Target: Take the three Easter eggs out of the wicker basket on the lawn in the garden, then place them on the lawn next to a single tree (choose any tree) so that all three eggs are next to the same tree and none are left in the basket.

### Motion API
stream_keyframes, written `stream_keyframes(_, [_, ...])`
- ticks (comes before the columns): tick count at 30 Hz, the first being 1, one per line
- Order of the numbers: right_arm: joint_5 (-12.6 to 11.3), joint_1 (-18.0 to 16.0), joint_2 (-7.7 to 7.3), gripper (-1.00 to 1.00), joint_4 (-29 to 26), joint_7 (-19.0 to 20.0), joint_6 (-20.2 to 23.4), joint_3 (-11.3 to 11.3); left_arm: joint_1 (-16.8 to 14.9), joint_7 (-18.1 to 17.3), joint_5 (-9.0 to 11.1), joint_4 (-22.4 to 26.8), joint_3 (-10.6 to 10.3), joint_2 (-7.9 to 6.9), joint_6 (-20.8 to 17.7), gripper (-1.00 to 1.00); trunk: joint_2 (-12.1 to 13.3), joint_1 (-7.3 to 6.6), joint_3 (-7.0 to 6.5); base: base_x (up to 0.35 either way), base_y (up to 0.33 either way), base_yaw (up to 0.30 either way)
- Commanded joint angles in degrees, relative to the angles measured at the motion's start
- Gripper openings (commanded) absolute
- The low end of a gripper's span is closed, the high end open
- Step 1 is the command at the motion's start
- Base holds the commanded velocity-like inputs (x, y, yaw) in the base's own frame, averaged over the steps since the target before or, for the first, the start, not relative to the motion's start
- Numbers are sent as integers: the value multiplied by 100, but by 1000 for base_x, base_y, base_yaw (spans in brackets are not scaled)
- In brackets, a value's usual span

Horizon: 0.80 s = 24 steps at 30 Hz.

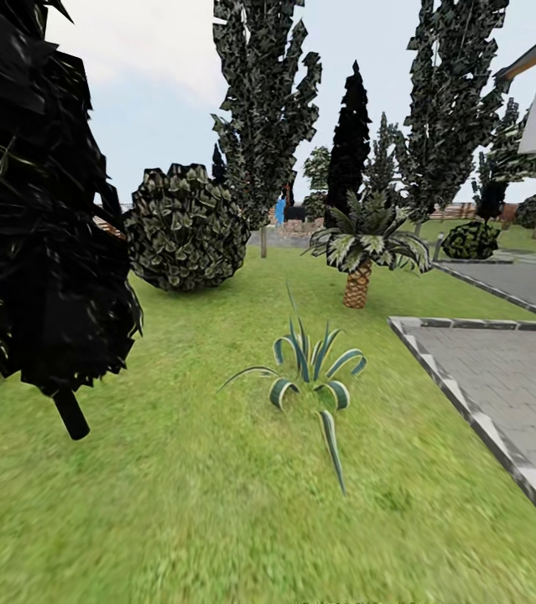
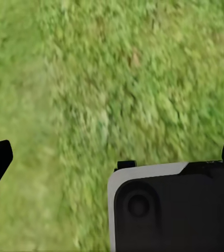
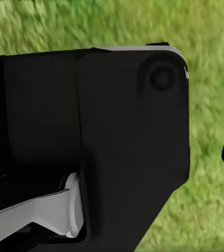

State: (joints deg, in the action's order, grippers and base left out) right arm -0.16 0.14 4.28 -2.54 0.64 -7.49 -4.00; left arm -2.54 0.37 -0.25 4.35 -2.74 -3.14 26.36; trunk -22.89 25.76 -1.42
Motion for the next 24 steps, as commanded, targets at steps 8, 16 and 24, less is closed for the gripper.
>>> stream_keyframes(8, [-2, 0, 3, 100, -1, 7, -16, -37, -1, 6, -2, -4, -25, -6, 10, 100, -3, 2, 1, 0, 0, -295])
stream_keyframes(16, [-2, 0, 0, 100, -1, 7, -16, -38, -1, 7, 0, -4, -25, -4, 11, 100, -3, 2, 7, 0, 0, -294])
stream_keyframes(24, [-2, 1, -4, 100, -1, 7, -16, -39, -1, 7, -2, -4, -25, -3, 17, 100, -3, 2, 25, 0, 0, -288])
